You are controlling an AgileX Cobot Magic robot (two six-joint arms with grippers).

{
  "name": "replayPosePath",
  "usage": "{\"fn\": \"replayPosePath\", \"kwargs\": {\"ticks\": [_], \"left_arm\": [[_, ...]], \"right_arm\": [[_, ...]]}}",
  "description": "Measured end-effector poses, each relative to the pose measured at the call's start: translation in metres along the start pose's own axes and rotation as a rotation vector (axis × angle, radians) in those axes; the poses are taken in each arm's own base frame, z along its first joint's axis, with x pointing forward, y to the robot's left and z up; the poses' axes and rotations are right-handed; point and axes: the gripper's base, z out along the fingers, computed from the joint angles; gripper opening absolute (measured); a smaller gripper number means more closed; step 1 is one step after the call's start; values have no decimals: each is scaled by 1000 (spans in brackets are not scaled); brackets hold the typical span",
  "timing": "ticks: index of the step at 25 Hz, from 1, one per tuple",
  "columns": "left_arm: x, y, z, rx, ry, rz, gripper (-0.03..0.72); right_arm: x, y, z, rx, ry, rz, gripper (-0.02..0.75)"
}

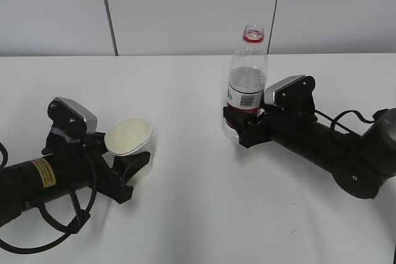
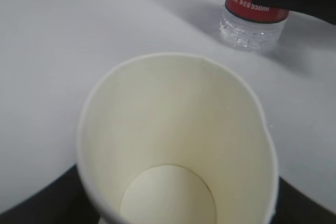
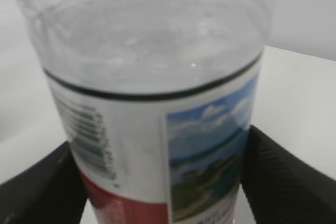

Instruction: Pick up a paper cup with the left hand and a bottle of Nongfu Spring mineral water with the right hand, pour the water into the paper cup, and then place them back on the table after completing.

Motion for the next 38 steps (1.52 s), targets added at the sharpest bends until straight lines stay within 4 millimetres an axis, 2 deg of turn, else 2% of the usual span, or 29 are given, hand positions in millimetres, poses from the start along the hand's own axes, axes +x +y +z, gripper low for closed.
{"fn": "replayPosePath", "kwargs": {"ticks": [12,19,27,30,38], "left_arm": [[-2,0,-1,-4,9,6,433],[-17,2,-3,13,92,22,433],[-39,-4,-1,117,30,2,433],[-41,-6,0,144,28,20,433],[-42,-8,2,190,63,-18,433]], "right_arm": [[0,0,0,-2,-2,-2,438],[-4,1,0,-19,11,-27,429],[-34,3,-4,-48,-35,-168,428],[-42,4,-5,-57,-57,-262,428],[-48,6,-5,-81,-37,-515,428]]}}
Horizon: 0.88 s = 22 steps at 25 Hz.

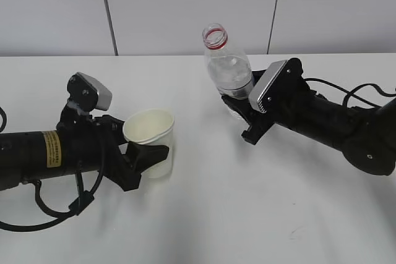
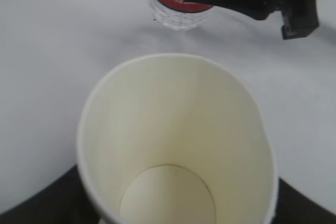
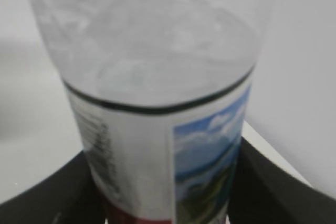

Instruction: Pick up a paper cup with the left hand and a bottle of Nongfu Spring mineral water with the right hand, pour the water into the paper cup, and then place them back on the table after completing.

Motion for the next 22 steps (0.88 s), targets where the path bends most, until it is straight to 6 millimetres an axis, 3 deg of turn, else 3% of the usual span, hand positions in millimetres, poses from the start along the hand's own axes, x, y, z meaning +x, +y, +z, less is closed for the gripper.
{"fn": "replayPosePath", "kwargs": {"ticks": [11,18,22], "left_arm": [[-5,-4,3,77,-6,46,433],[-20,-1,9,121,-26,75,432],[-19,-5,9,170,-1,102,432]], "right_arm": [[-8,-4,6,-18,-40,-274,424],[-7,-4,6,-18,-39,-379,422],[-7,-4,6,-17,-40,-420,422]]}}
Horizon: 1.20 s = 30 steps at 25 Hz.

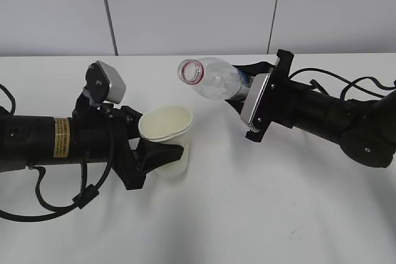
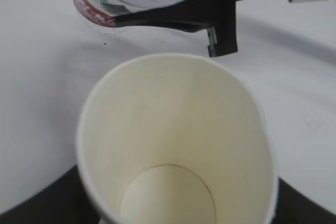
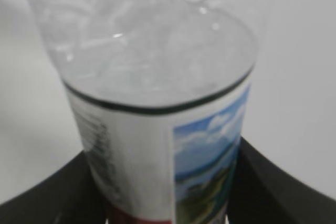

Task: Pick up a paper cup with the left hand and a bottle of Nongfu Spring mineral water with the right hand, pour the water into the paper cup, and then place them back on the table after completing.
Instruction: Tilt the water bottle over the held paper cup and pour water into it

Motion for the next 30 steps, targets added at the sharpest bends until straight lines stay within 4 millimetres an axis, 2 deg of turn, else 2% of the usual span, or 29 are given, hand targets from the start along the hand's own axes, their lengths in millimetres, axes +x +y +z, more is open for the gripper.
{"fn": "replayPosePath", "kwargs": {"ticks": [30], "left_arm": [[3,-13,3,99,43,78,422]], "right_arm": [[4,-6,0,56,55,-378,421]]}}
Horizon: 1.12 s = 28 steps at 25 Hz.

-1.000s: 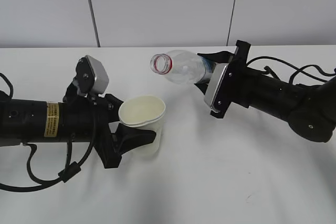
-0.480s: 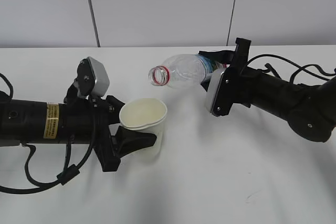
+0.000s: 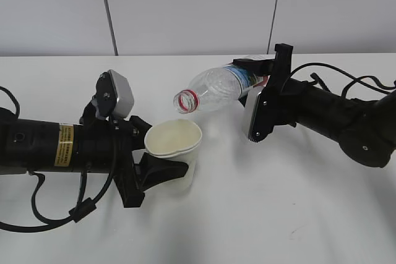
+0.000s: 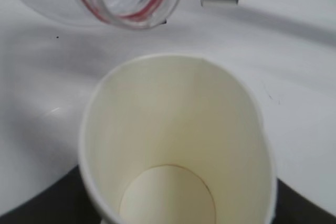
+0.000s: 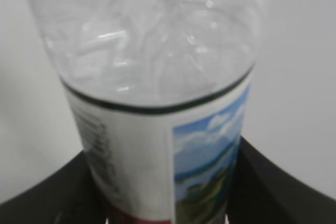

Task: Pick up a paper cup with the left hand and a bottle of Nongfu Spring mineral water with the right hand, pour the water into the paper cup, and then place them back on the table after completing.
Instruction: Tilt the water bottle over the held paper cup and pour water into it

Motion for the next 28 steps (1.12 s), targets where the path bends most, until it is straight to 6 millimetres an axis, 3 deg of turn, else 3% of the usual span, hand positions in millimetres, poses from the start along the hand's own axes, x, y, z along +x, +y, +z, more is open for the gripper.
{"fn": "replayPosePath", "kwargs": {"ticks": [28], "left_arm": [[6,3,0,-27,66,11,422]], "right_arm": [[-2,-5,0,52,-13,-159,421]]}}
